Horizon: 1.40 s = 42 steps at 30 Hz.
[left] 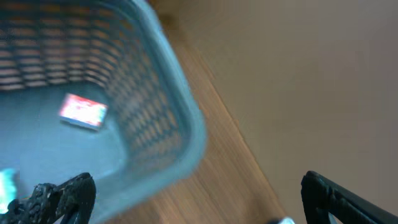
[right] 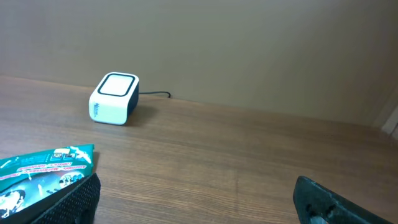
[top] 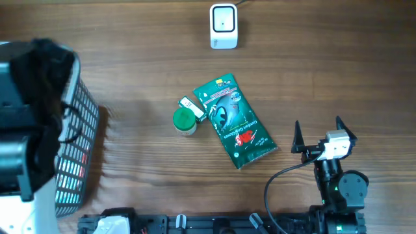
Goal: Scan the item barcode
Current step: 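Place the green box beside the jar on the table, then grasp the small red-orange box in the basket with the left gripper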
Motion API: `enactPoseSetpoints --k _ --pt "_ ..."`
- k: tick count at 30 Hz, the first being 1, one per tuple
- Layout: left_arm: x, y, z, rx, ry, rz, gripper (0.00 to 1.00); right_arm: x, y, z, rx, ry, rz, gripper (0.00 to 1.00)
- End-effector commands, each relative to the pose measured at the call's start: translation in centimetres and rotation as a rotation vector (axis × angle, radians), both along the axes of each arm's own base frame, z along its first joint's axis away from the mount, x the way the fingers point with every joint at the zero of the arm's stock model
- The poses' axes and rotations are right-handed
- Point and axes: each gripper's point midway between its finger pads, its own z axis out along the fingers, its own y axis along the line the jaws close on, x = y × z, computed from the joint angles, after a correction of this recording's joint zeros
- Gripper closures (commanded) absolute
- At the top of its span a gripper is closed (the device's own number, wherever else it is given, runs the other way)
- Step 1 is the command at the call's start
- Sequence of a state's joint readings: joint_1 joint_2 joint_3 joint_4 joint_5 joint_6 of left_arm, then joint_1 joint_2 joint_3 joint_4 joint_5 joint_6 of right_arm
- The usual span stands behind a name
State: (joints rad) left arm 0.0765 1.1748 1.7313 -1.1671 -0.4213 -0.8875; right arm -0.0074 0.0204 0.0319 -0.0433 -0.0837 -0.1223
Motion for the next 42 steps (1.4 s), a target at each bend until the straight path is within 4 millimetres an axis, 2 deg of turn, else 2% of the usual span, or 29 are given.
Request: enactPoseSetpoints --k 1,5,11,14,18,21,23,26,31,34,38,42 --pt "-1.5 5.5 -1.4 -0.036 0.035 0.220 0.00 0.0 -0.1 -0.1 -0.009 -0.004 -0.004 0.00" --pt "-1.4 8.6 -4.3 -0.216 0.041 0.345 0.00 0.0 -0.1 -0.1 -0.009 -0.004 -0.005 0.01" --pt "-0.3 12.8 -11.2 -0.426 0.177 0.511 0.00 0.0 -0.1 -0.1 -0.009 -0.004 -0.005 0.00" --pt "-0.2 14.4 -13.8 -0.469 0.236 0.561 0.00 0.0 -0.1 -0.1 -0.009 -0.004 -0.005 0.00" --pt "-1.1 15.5 -19.7 -0.560 0.333 0.670 0.00 0.0 -0.1 -0.1 -0.009 -0.004 -0.005 0.00" --pt "-0.2 15.6 -25.7 -0.589 0.345 0.656 0.01 0.0 -0.1 -0.1 -0.009 -0.004 -0.004 0.00" --pt "0.5 15.7 -28.2 -0.592 0.313 0.640 0.09 0.0 -0.1 -0.1 -0.009 -0.004 -0.005 0.00" --pt "1.4 16.6 -29.9 -0.566 0.256 0.631 0.11 0.0 -0.1 -0.1 -0.009 -0.004 -0.005 0.00" --pt "2.2 17.2 -32.7 -0.577 0.286 0.637 0.11 0.0 -0.1 -0.1 -0.009 -0.004 -0.005 0.00" --pt "2.3 17.2 -34.5 -0.591 0.322 0.643 0.18 0.0 -0.1 -0.1 -0.009 -0.004 -0.005 0.00" --pt "2.3 17.3 -36.8 -0.606 0.364 0.651 0.21 0.0 -0.1 -0.1 -0.009 -0.004 -0.005 0.00" --pt "2.1 17.4 -37.4 -0.597 0.385 0.655 0.42 0.0 -0.1 -0.1 -0.009 -0.004 -0.005 0.00"
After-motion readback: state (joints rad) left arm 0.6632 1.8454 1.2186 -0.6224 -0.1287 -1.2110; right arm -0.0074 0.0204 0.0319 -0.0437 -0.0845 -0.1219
